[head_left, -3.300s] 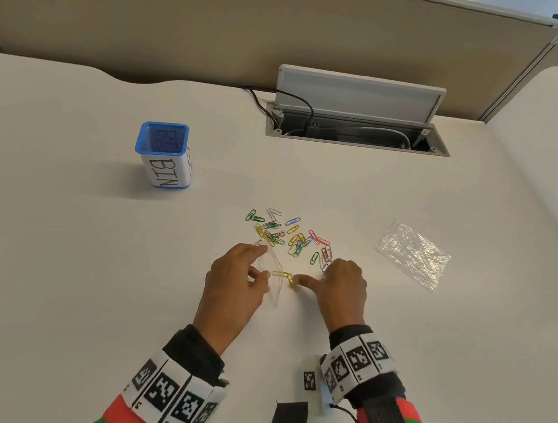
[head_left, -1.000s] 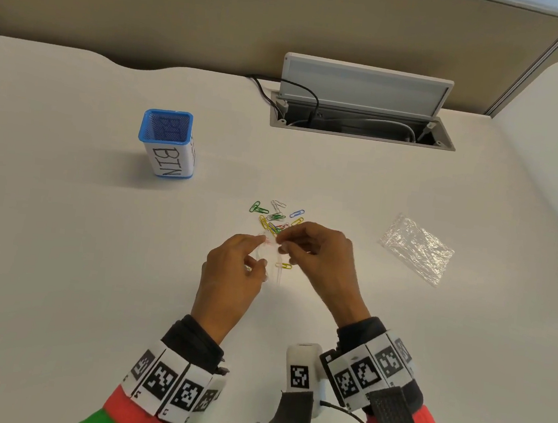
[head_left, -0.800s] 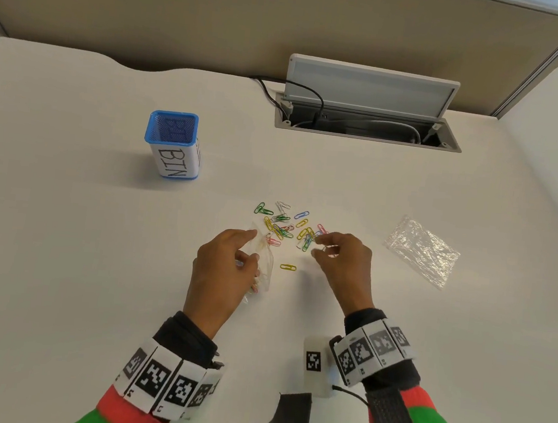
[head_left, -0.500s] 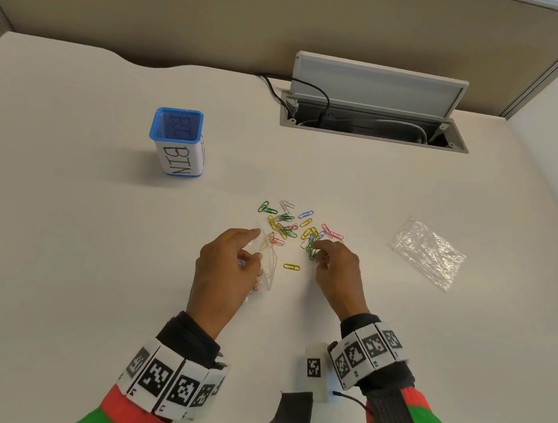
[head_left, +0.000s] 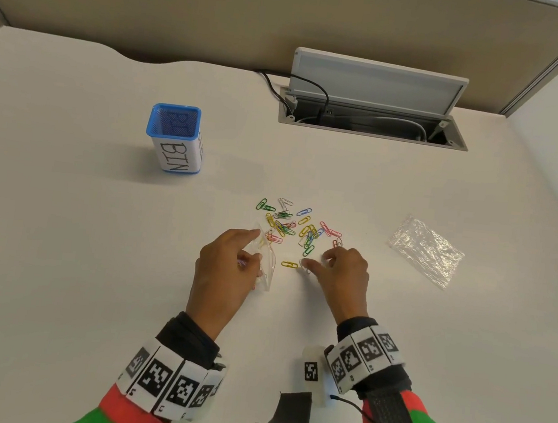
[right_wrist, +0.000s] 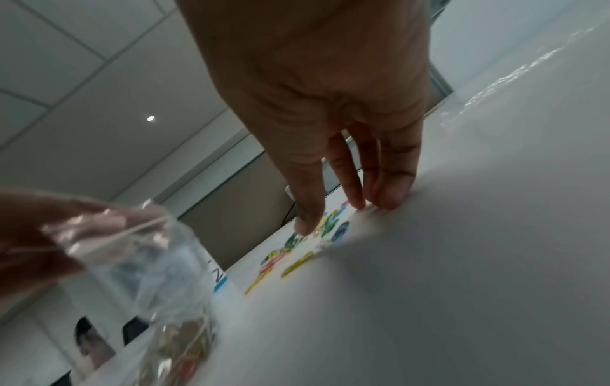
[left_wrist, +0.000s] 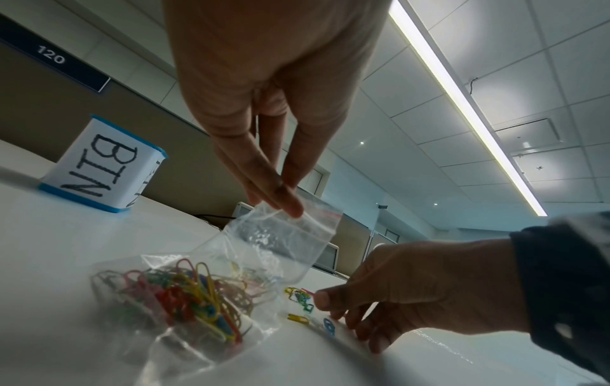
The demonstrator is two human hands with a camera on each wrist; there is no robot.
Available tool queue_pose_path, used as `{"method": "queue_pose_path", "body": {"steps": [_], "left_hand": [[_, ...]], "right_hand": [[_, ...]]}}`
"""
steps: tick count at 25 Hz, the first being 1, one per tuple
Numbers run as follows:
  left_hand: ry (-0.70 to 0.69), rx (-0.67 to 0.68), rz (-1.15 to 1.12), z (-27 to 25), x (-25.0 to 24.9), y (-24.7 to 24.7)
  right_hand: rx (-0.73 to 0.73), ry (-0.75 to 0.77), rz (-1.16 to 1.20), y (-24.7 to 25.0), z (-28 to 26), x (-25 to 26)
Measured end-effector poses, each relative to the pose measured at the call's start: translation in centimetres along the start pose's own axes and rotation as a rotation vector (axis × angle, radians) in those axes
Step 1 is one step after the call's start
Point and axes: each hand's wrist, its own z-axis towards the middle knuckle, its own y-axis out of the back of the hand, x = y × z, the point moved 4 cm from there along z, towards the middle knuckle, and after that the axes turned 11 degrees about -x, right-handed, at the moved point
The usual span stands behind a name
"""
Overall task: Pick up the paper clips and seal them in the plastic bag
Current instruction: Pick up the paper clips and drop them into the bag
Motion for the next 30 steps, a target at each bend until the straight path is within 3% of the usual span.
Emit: {"method": "queue_pose_path", "body": {"steps": [5, 16, 18, 22, 26, 30], "left_hand": [[0.012, 0.004, 0.001, -0.1, -0.1, 0.1], [0.005, 0.013, -0.003, -0.3, -0.3, 0.1], [0.005, 0.02, -0.005, -0.4, -0.3, 0.1], [0.016, 0.032, 0.0, -0.6, -0.4, 0.0], [0.013, 0.041, 0.007, -0.6, -0.6, -0.1], [0.014, 0.042, -0.001, -0.6, -0.6, -0.2]], "right_hand": [[0.032, 0.173, -0.08, -1.4, -0.9, 2.6], [0.102, 0.256, -0.121, -1.9, -1.1, 2.4], [0.096, 0.194, -0.002, -1.3, -0.9, 2.1], [0.125, -0.038, 0.487, 0.9, -1.4, 2.7], [0.17, 0.037, 0.688, 2.6, -2.5, 6.0], [0.227, 0.172, 0.582, 2.2, -3.5, 7.5]]}}
